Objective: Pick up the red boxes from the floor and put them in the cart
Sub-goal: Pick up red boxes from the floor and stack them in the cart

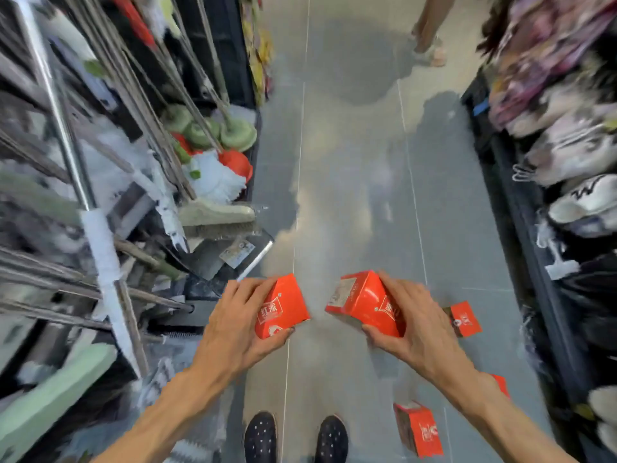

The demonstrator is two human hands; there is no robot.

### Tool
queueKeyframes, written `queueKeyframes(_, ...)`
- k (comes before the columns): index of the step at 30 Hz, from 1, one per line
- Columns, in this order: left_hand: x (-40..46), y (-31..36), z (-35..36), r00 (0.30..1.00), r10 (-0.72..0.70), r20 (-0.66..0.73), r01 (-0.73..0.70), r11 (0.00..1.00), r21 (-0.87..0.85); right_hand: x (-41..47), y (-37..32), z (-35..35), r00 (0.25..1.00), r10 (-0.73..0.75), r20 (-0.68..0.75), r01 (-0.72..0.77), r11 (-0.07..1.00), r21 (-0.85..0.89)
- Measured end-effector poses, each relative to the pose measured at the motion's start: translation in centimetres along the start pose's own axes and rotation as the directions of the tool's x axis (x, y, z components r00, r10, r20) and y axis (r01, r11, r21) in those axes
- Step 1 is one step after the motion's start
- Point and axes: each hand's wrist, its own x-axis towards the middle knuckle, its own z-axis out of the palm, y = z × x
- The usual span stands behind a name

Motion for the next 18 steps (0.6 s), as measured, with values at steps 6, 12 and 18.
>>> queueKeyframes(6, -4.2, 8.2, -17.0, 0.984, -0.038, -0.175, 0.052, 0.996, 0.076, -0.7, -12.1, -15.3, 0.984, -0.169, -0.064, 0.164, 0.984, -0.071)
queueKeyframes(12, -11.0, 14.1, -26.5, 0.923, -0.132, -0.361, 0.179, 0.979, 0.099, -0.7, -20.4, -23.1, 0.906, -0.423, -0.008, 0.420, 0.902, -0.100)
queueKeyframes(18, -21.2, 19.7, -28.9, 0.703, -0.407, -0.584, 0.504, 0.864, 0.004, -1.6, -28.8, -25.9, 0.690, -0.716, 0.109, 0.724, 0.684, -0.089)
